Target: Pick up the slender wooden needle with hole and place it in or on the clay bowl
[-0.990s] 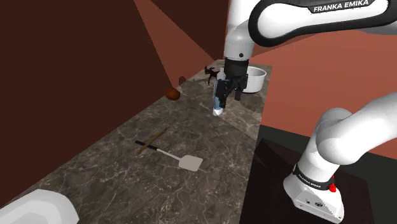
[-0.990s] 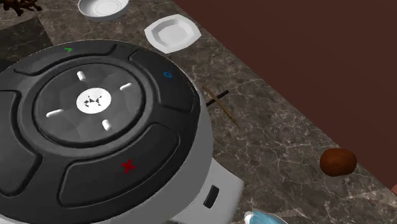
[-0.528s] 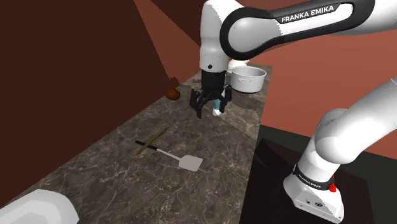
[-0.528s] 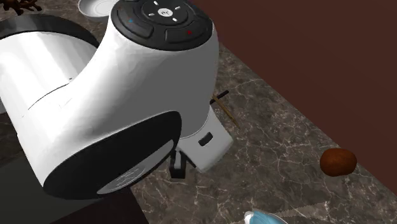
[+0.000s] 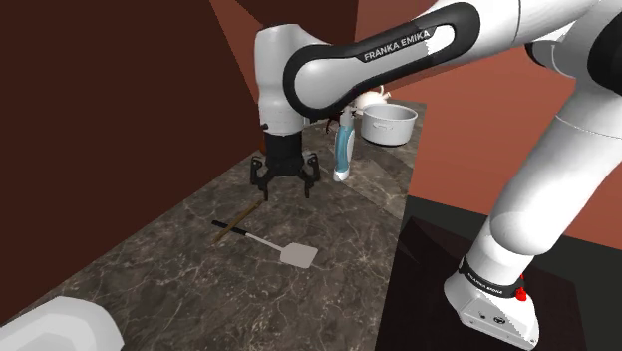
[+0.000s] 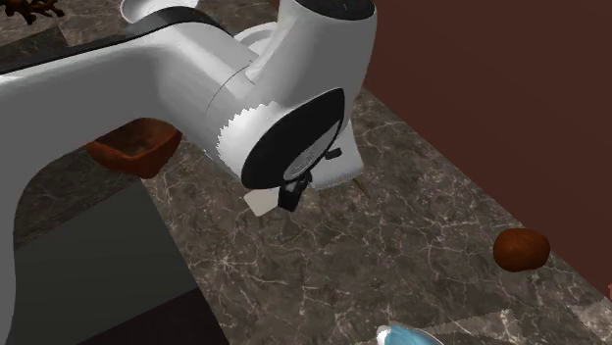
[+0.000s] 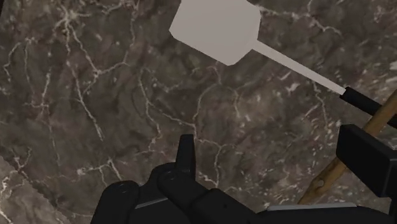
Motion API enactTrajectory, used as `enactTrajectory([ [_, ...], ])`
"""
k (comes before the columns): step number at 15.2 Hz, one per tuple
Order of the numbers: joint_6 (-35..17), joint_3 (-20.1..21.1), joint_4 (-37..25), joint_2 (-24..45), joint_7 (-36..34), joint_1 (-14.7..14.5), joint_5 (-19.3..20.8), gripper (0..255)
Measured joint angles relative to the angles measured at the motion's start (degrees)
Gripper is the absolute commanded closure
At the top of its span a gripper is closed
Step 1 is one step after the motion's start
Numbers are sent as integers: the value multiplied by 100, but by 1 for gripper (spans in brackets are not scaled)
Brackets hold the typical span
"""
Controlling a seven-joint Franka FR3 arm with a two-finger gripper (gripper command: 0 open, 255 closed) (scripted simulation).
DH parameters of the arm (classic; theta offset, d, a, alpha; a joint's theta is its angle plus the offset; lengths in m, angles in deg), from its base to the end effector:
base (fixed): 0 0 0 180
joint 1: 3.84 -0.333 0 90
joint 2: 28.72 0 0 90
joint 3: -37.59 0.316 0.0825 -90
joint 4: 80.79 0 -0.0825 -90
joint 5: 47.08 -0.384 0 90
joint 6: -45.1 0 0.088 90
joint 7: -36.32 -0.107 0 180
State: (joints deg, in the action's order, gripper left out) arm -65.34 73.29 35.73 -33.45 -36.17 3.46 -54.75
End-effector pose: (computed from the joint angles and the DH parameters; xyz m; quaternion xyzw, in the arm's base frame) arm 0.4602 0.2660 0.4715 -0.9160 0.3988 0.0414 0.0098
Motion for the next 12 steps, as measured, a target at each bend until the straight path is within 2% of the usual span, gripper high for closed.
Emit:
enactTrajectory([
  [3, 12, 118, -706, 864, -1116, -45, 468, 0],
  [7, 62, 16, -1691, 2016, -2470, -360, 1067, 0],
  [11, 188, -257, -2622, 2937, -3454, -713, 1423, 0],
  [12, 157, -286, -2654, 3007, -3534, -740, 1448, 0],
])
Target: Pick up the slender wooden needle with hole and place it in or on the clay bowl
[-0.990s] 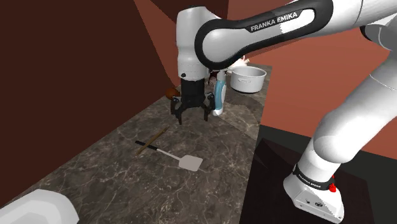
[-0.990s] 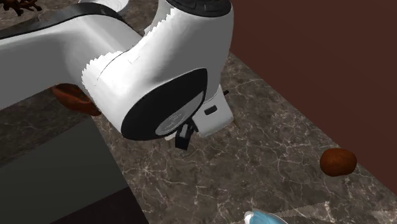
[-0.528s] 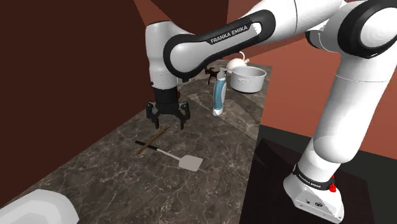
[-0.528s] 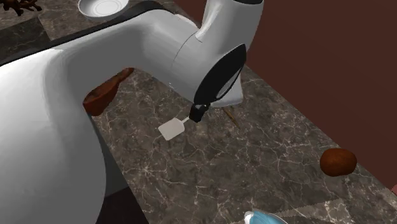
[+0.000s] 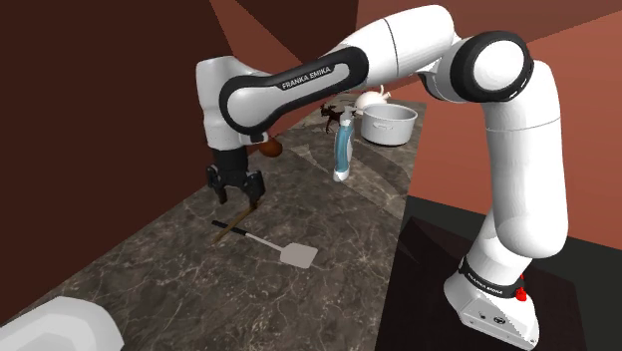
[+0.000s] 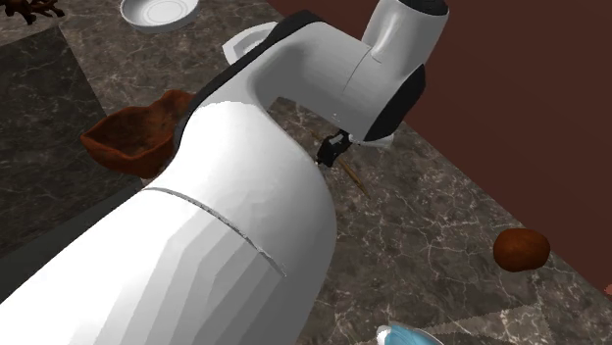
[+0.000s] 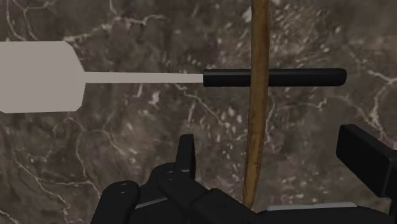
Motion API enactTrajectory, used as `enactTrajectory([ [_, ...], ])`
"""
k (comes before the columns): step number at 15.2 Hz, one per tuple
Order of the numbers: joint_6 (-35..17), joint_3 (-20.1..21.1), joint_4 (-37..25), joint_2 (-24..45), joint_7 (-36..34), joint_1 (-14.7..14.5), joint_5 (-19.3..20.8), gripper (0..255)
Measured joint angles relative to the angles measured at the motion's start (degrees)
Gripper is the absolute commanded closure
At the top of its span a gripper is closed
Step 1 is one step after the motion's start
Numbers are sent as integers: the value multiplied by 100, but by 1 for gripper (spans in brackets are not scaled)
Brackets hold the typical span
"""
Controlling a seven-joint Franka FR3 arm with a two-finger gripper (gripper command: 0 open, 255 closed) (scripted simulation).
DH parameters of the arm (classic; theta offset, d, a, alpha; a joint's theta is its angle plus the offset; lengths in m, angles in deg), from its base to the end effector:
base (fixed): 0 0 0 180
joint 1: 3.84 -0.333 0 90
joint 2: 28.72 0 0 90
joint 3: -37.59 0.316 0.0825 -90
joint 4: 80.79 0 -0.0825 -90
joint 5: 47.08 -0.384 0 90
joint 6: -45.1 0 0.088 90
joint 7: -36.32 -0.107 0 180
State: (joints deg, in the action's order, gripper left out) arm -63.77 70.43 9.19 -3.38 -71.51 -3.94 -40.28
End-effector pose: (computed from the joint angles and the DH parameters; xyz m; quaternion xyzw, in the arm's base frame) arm 0.5871 0.3107 0.4159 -0.7927 0.6061 0.0651 0.0015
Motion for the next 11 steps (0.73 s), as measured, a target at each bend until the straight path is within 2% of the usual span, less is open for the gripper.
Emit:
enactTrajectory([
  [7, -413, -61, 243, 191, -137, -64, 96, 0],
  [11, -453, -68, 260, 214, -143, -70, 108, 0],
])
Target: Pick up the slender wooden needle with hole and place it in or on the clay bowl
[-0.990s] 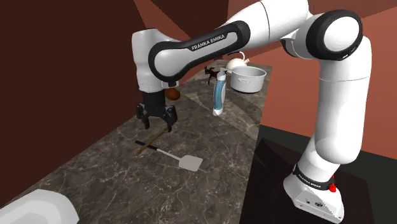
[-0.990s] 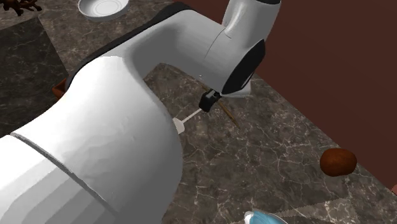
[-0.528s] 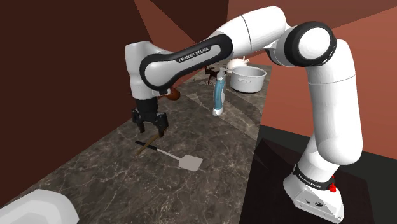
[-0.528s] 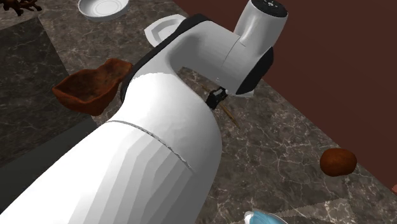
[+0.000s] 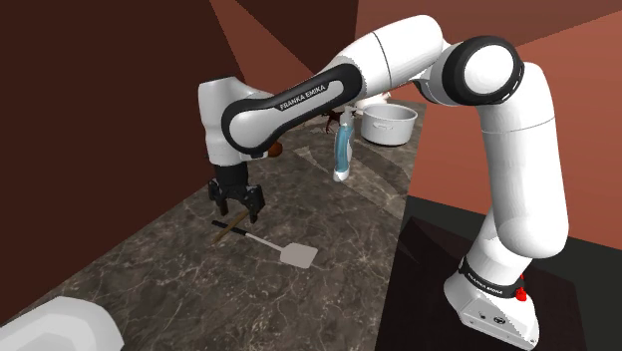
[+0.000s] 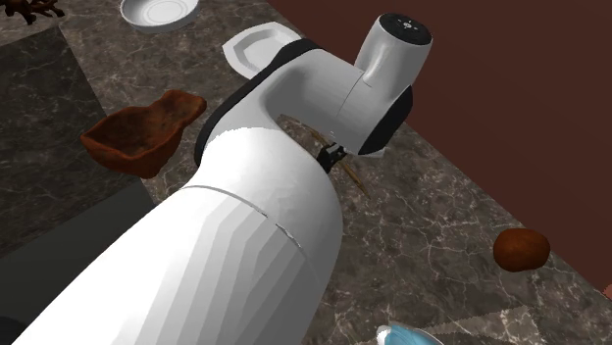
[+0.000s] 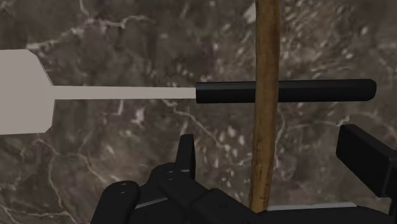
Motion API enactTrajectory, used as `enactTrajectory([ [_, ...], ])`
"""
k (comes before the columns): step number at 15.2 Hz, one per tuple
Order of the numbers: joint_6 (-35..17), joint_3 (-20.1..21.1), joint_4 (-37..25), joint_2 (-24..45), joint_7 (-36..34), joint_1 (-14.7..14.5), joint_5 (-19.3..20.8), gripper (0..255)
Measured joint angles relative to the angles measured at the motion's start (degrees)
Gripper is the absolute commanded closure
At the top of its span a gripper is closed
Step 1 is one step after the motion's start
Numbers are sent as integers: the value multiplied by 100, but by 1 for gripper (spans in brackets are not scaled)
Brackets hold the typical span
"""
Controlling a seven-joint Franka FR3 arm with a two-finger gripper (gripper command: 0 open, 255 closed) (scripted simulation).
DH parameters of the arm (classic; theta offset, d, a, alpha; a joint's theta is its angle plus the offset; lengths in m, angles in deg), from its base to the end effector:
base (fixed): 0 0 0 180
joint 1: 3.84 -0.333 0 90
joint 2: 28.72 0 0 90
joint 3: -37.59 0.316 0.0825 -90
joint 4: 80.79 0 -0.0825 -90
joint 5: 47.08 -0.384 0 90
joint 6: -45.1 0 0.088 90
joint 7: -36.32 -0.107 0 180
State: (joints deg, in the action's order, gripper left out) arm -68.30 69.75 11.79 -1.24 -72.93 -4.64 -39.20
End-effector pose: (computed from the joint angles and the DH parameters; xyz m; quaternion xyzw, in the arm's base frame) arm 0.5874 0.3150 0.3780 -0.7883 0.6119 0.0653 0.0010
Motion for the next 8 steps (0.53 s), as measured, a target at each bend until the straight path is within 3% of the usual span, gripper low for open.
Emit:
enactTrajectory([
  [2, -2, 0, 0, 2, -1, -1, 1, 0],
  [3, -2, 0, 0, 2, -1, -1, 1, 255],
  [8, -2, 0, 0, 2, -1, -1, 1, 255],
])
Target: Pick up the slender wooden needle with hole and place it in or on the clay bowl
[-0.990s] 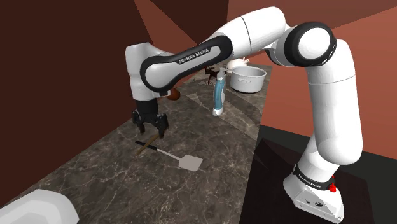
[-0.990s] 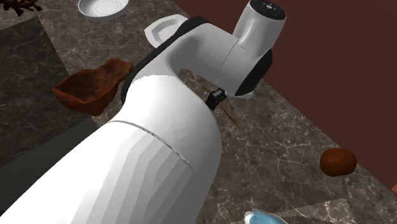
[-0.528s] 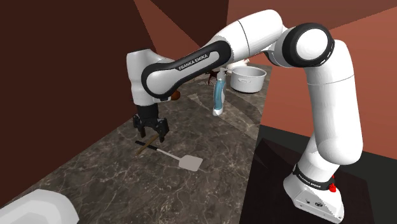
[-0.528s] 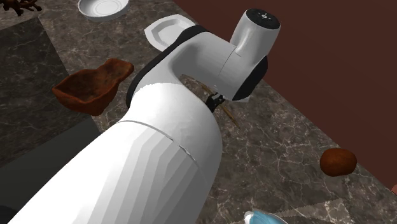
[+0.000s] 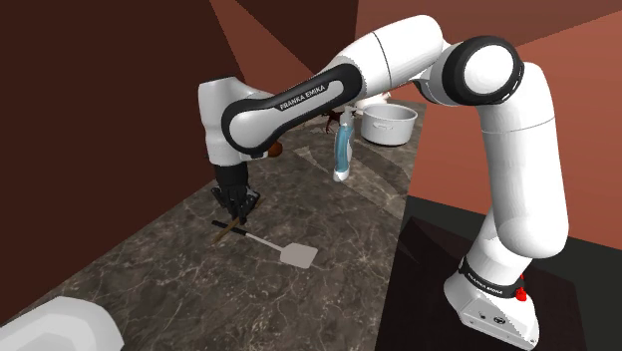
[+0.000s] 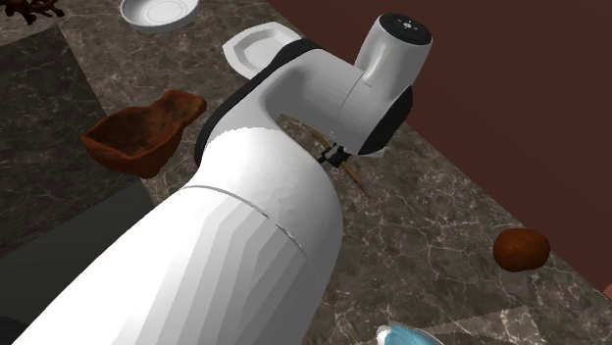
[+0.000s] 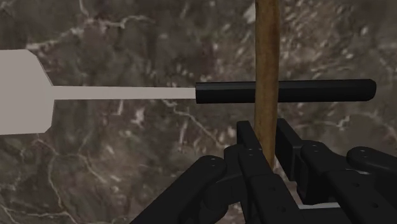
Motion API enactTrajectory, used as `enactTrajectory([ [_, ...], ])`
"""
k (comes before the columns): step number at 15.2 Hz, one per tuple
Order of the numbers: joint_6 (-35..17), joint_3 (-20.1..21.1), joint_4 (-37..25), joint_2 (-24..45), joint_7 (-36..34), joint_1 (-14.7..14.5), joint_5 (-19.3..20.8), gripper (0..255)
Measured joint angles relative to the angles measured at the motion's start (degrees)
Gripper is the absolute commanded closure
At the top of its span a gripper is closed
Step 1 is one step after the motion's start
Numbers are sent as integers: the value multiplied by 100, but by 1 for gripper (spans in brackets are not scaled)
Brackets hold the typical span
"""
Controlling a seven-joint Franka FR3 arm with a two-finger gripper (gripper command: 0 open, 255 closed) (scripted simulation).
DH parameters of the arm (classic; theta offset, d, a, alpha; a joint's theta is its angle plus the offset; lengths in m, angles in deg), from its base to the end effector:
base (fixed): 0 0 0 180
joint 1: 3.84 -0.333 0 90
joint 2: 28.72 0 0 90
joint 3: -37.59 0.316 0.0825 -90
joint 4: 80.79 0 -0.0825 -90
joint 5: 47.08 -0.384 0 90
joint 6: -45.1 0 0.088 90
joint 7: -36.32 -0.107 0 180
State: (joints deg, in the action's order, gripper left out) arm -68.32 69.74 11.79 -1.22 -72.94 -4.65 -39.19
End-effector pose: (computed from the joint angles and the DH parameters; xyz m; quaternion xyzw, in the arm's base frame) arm 0.5875 0.3150 0.3778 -0.7882 0.6119 0.0653 0.0010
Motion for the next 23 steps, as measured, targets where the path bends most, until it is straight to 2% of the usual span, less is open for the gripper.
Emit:
enactTrajectory([
  [7, 81, 10, -54, -31, 9, 7, -18, 255],
  [23, 1173, 107, -929, -291, 18, -17, -165, 255],
])
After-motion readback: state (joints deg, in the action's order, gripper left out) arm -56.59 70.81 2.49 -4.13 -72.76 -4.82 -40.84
